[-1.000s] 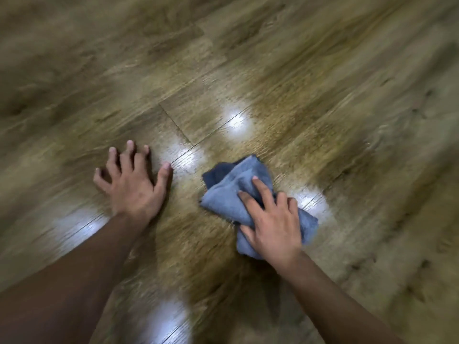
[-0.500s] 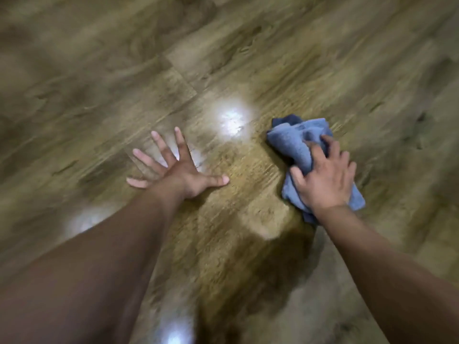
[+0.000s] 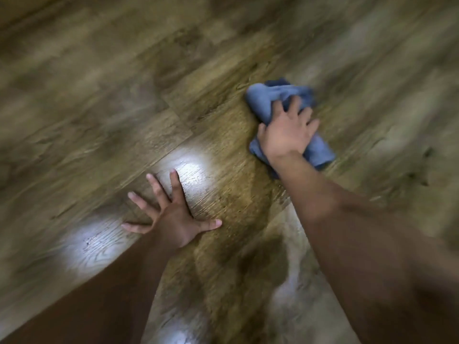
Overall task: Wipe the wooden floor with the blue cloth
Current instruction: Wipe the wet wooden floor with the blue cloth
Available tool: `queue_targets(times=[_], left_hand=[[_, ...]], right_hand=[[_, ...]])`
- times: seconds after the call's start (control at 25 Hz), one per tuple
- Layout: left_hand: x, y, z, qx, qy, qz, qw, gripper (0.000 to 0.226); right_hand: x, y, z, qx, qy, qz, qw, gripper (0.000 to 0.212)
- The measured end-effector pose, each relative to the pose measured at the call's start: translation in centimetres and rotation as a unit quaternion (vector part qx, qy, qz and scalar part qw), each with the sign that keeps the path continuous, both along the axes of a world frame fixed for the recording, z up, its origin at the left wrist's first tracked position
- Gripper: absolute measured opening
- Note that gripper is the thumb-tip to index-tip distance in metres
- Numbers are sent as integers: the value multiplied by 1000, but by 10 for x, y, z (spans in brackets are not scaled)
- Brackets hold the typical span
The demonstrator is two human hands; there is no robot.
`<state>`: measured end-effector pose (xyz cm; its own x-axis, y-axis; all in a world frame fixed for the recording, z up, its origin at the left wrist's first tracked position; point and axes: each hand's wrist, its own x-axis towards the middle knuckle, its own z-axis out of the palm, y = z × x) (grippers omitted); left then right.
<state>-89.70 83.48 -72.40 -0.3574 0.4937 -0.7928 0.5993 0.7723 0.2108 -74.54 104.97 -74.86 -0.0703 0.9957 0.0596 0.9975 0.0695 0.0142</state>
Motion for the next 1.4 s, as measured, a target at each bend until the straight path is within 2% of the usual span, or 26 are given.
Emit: queue_targets(times=[0.16,0.28,0.36,0.44,0.56,0.64,0.8,0.92,1.0,1.08,1.16,1.24,1.28,1.4], left_hand=[[0,2,-1,-12,25,1,1000,160],[1,2,4,-20,29,-11,999,158],[-1,2,8,-20,26,-5,999,158],[-1,2,8,-14,19,-8,1000,158],[-5,4,6,-10,11,-13,1000,161],[-7,3,1,-10,11,-16,1000,163],[-12,1,-8,-20,13,-21,999,163],[-11,5,-7,-39,26,-33,998,166],[-1,1,-2,-13,49,-46,998,166],[12,-11,3,59,68,-79,993,151],[38,-17,8,140,97,-136,976,128],[77,-9,12,159,67,-147,974,106],[99,-4,12,147,33,-135,979,99],[147,5,6,83,-34,-135,987,107]], right_hand=[[-18,-71,1,3,0,201,980,57],[4,-125,-3,-11,11,263,965,66],[37,-133,-2,-14,8,291,957,67],[80,-120,-1,-12,-16,278,960,64],[127,-77,-1,-6,-34,140,990,61],[140,-55,-2,-13,-15,40,999,61],[133,-59,0,-11,-26,-18,999,56],[109,-133,5,-13,-39,14,999,60],[98,-216,4,-19,-2,57,998,63],[94,-303,1,-41,45,133,989,64],[108,-363,-1,-81,53,235,967,63],[138,-371,-1,-82,46,281,955,60],[156,-364,0,-77,42,268,960,60],[216,-316,6,-64,24,151,986,68]])
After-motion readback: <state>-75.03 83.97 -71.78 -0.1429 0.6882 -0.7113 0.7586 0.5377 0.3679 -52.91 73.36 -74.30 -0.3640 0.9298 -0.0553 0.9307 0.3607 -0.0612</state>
